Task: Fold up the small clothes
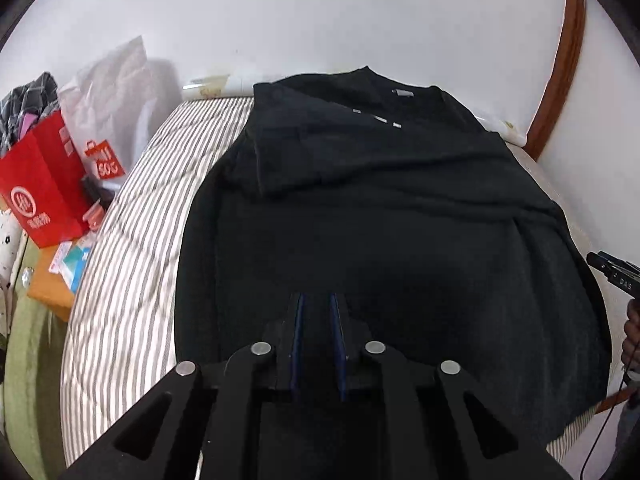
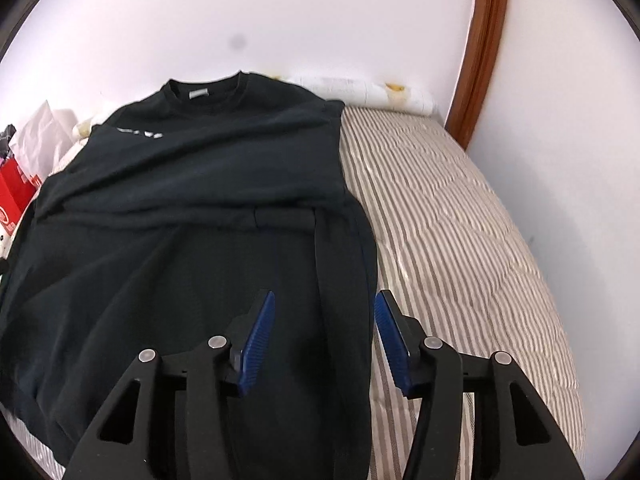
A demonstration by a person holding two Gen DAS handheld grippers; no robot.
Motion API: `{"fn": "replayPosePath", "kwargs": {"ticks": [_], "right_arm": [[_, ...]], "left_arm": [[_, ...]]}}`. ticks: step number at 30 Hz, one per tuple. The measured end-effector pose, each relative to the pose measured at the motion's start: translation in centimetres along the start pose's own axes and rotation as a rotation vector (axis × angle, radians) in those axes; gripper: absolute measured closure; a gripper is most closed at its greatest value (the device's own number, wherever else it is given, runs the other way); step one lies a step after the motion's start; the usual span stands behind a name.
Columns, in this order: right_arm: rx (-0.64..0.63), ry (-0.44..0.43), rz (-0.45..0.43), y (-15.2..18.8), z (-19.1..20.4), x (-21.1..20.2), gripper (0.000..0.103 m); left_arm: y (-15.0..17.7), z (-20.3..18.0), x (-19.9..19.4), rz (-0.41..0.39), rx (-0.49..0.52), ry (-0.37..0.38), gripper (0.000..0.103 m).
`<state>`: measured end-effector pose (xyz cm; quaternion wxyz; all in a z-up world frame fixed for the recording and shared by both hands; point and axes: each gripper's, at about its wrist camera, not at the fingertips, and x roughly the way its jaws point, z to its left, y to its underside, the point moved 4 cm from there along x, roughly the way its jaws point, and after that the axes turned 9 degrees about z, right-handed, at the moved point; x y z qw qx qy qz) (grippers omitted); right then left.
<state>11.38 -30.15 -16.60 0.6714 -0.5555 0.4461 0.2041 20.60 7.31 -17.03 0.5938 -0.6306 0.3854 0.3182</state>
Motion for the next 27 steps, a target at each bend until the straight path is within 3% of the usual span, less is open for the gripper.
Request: {"fn": "replayPosePath", "kwargs": {"ticks": [2, 12, 27], "right_arm": [[0.010, -0.008, 0.020, 0.8, -0.2, 0.5, 0.052], [0.054, -0.009, 0.079, 3.0, -0.3, 3.0, 0.052], [0.070, 0.008, 0.103, 3.2, -0.3, 3.6, 0.050]], "left_arm": [[1.0, 0.3, 0.0, 0.011, -0.004, 0.007, 0.068], [3.8, 2.7, 0.8, 0.061, -0.028, 0.010, 0.067], [4.2, 2.7, 0.3, 0.028, -0.036, 0.026, 0.067]]}}
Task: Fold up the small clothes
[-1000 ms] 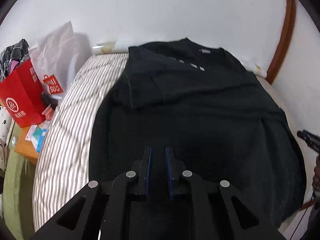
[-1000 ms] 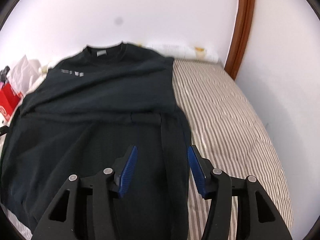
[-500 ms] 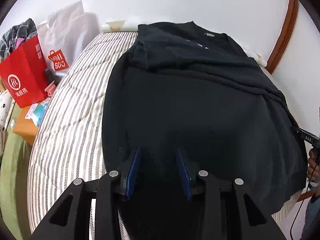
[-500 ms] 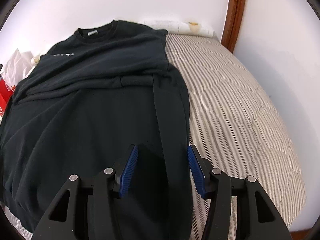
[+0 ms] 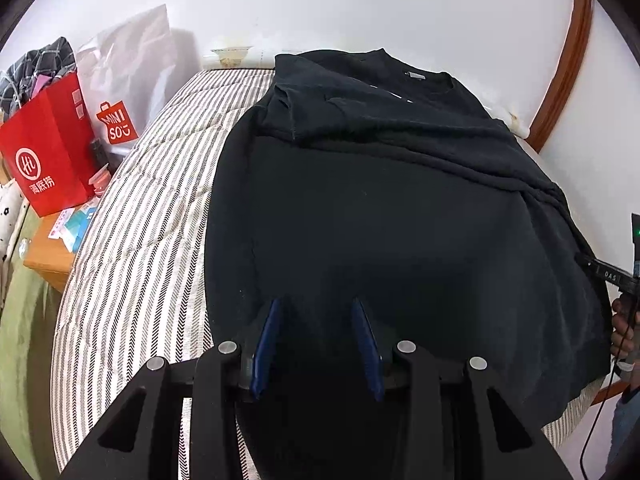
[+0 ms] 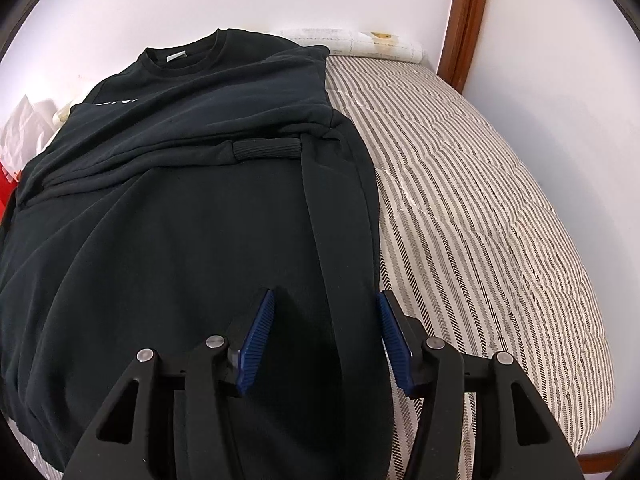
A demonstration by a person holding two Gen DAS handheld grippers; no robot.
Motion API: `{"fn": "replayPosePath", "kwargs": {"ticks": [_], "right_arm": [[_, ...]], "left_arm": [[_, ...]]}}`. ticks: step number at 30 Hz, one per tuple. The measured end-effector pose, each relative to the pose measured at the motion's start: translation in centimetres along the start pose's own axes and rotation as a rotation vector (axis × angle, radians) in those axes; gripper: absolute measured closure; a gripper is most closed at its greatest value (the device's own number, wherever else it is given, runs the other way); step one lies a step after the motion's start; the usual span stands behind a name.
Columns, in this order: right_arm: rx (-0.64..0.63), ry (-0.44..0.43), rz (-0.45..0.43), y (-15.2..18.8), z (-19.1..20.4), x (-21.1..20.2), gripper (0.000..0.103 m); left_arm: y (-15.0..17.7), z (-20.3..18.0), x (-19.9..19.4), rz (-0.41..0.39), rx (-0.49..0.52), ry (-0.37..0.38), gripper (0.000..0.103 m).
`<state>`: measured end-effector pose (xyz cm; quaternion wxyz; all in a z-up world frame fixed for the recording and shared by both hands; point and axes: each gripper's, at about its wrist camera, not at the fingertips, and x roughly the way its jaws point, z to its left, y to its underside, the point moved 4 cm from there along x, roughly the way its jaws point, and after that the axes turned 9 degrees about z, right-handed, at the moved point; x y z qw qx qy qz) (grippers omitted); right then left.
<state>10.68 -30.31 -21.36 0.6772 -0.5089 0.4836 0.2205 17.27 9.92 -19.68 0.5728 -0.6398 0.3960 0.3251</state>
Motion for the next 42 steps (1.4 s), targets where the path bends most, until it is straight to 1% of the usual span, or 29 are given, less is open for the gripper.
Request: {"fn": "replayPosePath", "kwargs": {"ticks": [1, 2, 8, 15, 20, 25, 31, 33, 35, 39, 42], "right_arm": [[0.000, 0.001, -0.002, 0.0, 0.0, 0.0, 0.050], [-0.001, 0.003, -0.005, 0.1, 0.0, 0.0, 0.050], [-0.017, 0.017, -0.023, 0.4, 0.1, 0.0, 0.049], [-0.041, 0.054, -0.045, 0.5, 0.4, -0.1, 0.049], [-0.051, 0.078, -0.058, 0.6, 0.7, -0.2, 0.049], [-0.048, 0.067, -0.054, 0.6, 0.7, -0.1, 0.049], [-0.037, 0.049, -0.053, 0.6, 0.5, 0.0, 0.049], [-0.031, 0.038, -0.052, 0.5, 0.2, 0.2, 0.048], [-0.022, 0.023, -0.048, 0.5, -0.1, 0.2, 0.048], [-0.009, -0.026, -0.010, 0.8, -0.9, -0.3, 0.047], [0.037, -0.033, -0.036, 1.6, -2.3, -1.6, 0.047]], "left_arm": [[0.1, 0.0, 0.0, -0.002, 0.000, 0.000, 0.064], [0.2, 0.0, 0.0, -0.004, 0.002, -0.003, 0.064], [0.5, -0.4, 0.4, -0.019, 0.012, -0.035, 0.063], [0.4, -0.4, 0.8, -0.010, 0.011, -0.042, 0.063], [0.5, -0.6, 0.9, -0.021, 0.009, -0.067, 0.063], [0.6, -0.9, 1.0, -0.027, 0.023, -0.086, 0.062], [0.5, -0.9, 1.0, -0.025, 0.018, -0.090, 0.062], [0.7, -1.1, 0.7, -0.036, 0.022, -0.096, 0.062], [0.8, -1.1, 0.3, -0.033, 0.022, -0.086, 0.062], [1.2, -0.5, -1.2, -0.029, -0.002, -0.003, 0.062], [1.6, 0.2, -1.7, -0.019, -0.003, 0.012, 0.062]]}}
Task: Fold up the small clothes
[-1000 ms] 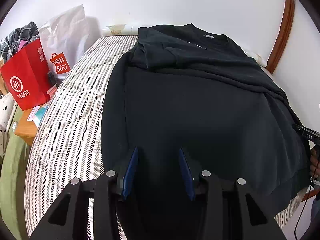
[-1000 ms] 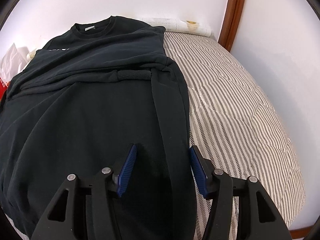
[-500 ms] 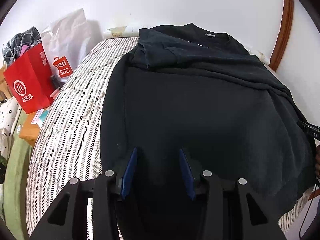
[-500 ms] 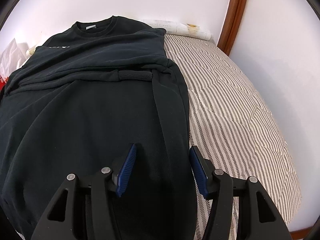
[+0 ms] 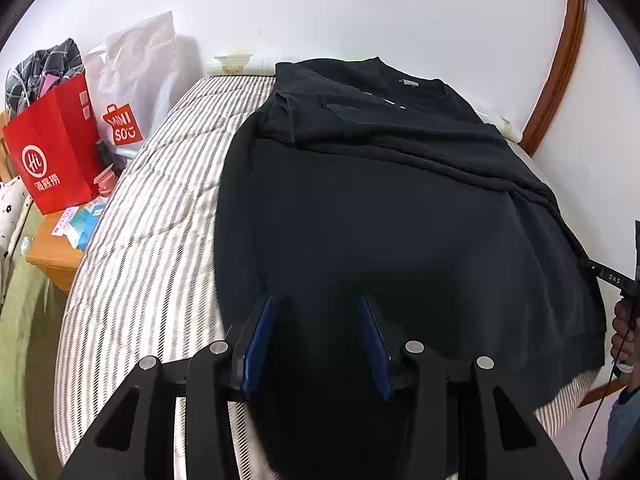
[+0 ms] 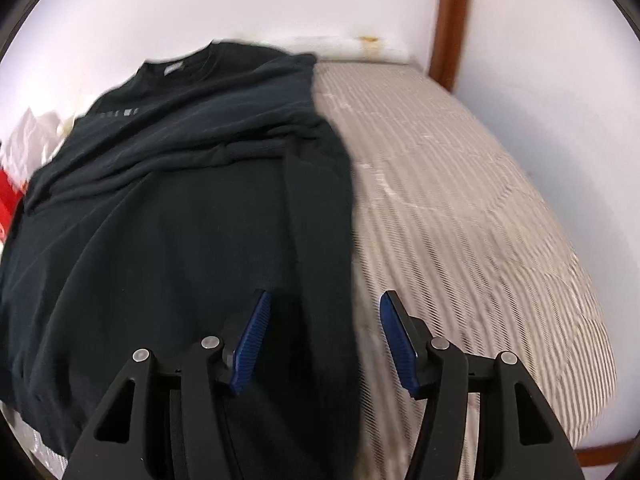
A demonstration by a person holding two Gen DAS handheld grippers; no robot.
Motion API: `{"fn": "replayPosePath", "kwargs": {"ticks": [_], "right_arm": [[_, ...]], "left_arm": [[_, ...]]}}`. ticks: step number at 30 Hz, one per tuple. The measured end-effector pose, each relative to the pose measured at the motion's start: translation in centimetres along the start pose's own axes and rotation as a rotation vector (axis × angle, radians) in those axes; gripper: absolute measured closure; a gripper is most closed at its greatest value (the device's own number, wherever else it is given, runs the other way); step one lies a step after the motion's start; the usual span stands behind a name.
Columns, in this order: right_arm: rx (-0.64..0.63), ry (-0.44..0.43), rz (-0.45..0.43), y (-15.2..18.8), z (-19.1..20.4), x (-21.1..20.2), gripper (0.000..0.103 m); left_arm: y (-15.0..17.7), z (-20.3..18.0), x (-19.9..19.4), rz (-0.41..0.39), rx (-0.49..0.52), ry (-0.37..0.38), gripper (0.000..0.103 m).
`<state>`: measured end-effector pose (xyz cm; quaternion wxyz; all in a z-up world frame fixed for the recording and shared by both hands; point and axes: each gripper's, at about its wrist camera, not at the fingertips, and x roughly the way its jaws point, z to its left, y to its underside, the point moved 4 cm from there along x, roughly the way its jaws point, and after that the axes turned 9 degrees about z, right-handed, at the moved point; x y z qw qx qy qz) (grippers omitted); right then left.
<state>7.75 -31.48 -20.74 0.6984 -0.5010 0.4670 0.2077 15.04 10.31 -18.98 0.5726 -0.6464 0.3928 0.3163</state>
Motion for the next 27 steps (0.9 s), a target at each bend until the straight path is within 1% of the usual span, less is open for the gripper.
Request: {"fn": "replayPosePath", "kwargs": {"ticks": [2, 4, 7, 12, 14, 15, 16, 22, 26, 27], "right_arm": [[0.004, -0.034, -0.019, 0.8, -0.7, -1.0, 0.047], [0.011, -0.076, -0.015, 1.7, -1.3, -1.5, 0.047], [0.007, -0.101, -0.005, 2.5, -1.6, -1.7, 0.047], [-0.027, -0.140, 0.019, 4.5, -0.9, -1.2, 0.046], [-0.037, -0.103, -0.009, 5.0, -0.3, -1.3, 0.047], [-0.042, -0.097, -0.011, 5.2, 0.0, -1.2, 0.047], [-0.047, -0.090, -0.018, 5.3, 0.3, -1.2, 0.047], [-0.057, -0.107, -0.043, 5.9, 1.5, -1.2, 0.047], [-0.056, -0.098, -0.071, 6.1, 1.8, -1.2, 0.047], [-0.050, -0.092, -0.076, 6.0, 1.9, -1.1, 0.050]], "left_arm": [[0.5, 0.9, -0.1, 0.006, -0.018, 0.001, 0.062], [0.8, 1.9, -0.4, -0.002, -0.041, 0.019, 0.062], [1.2, 2.8, -0.5, 0.014, -0.071, 0.013, 0.062], [2.1, 3.3, -0.3, 0.030, -0.083, 0.009, 0.062], [2.6, 3.3, 0.0, 0.049, -0.086, 0.014, 0.063], [2.8, 3.1, -0.1, 0.037, -0.079, 0.005, 0.063], [3.0, 2.9, -0.1, 0.042, -0.065, -0.005, 0.063], [3.6, 1.4, -0.1, 0.047, -0.019, -0.020, 0.063], [3.7, 0.6, 0.1, 0.019, 0.015, -0.063, 0.063], [3.6, 0.6, 0.1, 0.013, 0.014, -0.068, 0.064]]}}
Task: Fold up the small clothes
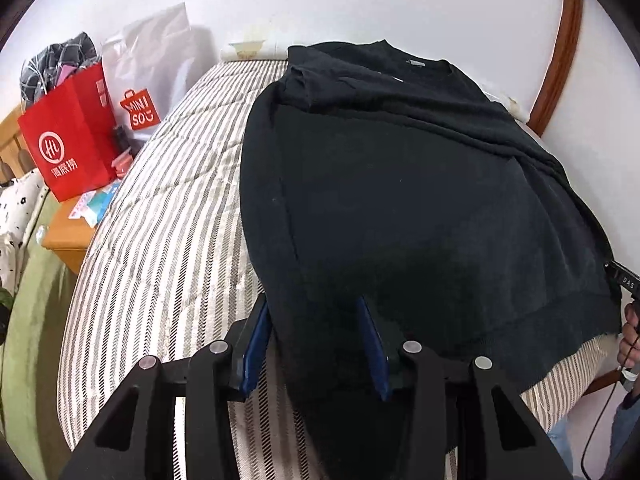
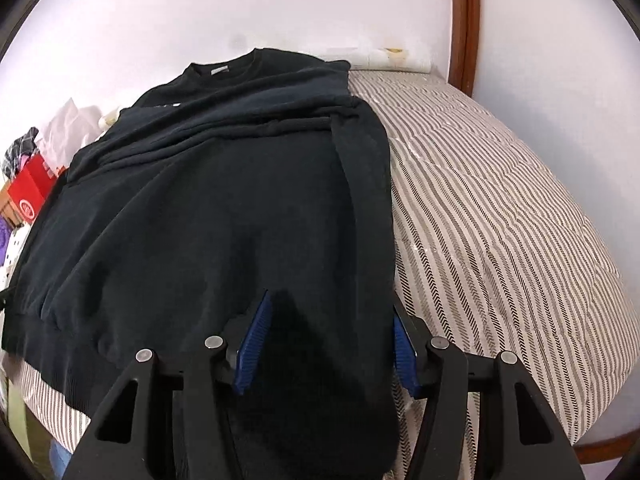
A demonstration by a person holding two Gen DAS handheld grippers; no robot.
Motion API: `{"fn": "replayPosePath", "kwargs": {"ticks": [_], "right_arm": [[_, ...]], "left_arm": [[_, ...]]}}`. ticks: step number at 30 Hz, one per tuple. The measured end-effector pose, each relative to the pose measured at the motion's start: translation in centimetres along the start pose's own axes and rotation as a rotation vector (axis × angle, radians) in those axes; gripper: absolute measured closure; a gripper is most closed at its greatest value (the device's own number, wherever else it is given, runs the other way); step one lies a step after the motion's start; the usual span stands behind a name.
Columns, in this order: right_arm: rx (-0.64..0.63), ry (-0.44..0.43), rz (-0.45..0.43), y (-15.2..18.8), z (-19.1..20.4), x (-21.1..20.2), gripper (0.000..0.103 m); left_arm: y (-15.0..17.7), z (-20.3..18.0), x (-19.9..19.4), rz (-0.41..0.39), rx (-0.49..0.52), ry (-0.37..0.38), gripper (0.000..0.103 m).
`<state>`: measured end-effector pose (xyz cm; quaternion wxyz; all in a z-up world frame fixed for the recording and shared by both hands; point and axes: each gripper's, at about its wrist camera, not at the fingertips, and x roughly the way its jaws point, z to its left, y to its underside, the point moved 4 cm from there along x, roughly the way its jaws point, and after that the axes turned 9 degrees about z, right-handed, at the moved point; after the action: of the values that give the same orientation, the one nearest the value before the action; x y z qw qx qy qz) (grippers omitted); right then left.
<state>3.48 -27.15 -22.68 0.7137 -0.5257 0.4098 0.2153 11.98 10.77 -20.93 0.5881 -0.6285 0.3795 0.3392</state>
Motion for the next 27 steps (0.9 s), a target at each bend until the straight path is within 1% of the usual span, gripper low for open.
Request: {"fn": "replayPosePath", "kwargs": {"ticks": [1, 2, 3, 4, 5, 6, 9, 11, 14, 16, 21, 24, 27], "right_arm": [[-0.001, 0.002, -0.003, 0.0, 0.0, 0.0, 0.057], [-0.005, 0.001, -0.006, -0.1, 0.2, 0.0, 0.061], [-0.008, 0.003, -0.006, -0.2, 0.3, -0.1, 0.068], [-0.011, 0.007, -0.002, -0.3, 0.4, -0.1, 0.079], [-0.014, 0.009, 0.002, -0.3, 0.4, -0.1, 0.089], [-0.015, 0.011, 0.001, -0.5, 0.3, -0.2, 0.093], [-0.002, 0.008, -0.019, -0.4, -0.3, -0.7, 0.095], [-0.007, 0.007, -0.051, -0.3, -0.8, -1.8, 0.095], [0.003, -0.023, -0.089, -0.5, -1.5, -3.5, 0.095], [0.011, -0.037, -0.107, -0.6, -1.8, -4.7, 0.095], [-0.019, -0.040, -0.138, 0.0, -2.6, -7.1, 0.096], [0.001, -0.056, -0.147, -0.3, -3.4, -7.5, 0.095], [0.017, -0.072, -0.165, -1.4, -3.3, -8.1, 0.095]], "left_arm": [[-0.1, -0.1, 0.1, -0.005, 0.003, -0.020, 0.071], [-0.2, -0.2, 0.1, -0.006, 0.013, -0.036, 0.080], [-0.3, -0.5, 0.0, -0.001, 0.026, -0.040, 0.084], [-0.4, -0.7, 0.0, 0.001, 0.027, -0.038, 0.093], [-0.5, -0.6, -0.1, 0.000, 0.025, -0.045, 0.094], [-0.5, -0.6, -0.2, 0.003, 0.025, -0.050, 0.095], [-0.5, -0.4, -1.2, -0.013, 0.007, -0.034, 0.096], [-0.4, -0.1, -2.6, -0.048, 0.005, -0.008, 0.096], [-0.2, 0.2, -4.3, -0.078, -0.009, 0.054, 0.096], [0.0, 0.2, -5.1, -0.090, -0.011, 0.081, 0.096], [0.4, -0.3, -6.8, -0.132, 0.024, 0.107, 0.096], [-0.7, -0.6, -7.2, -0.152, 0.032, 0.115, 0.096], [-1.9, -1.2, -8.2, -0.192, 0.050, 0.112, 0.096]]}}
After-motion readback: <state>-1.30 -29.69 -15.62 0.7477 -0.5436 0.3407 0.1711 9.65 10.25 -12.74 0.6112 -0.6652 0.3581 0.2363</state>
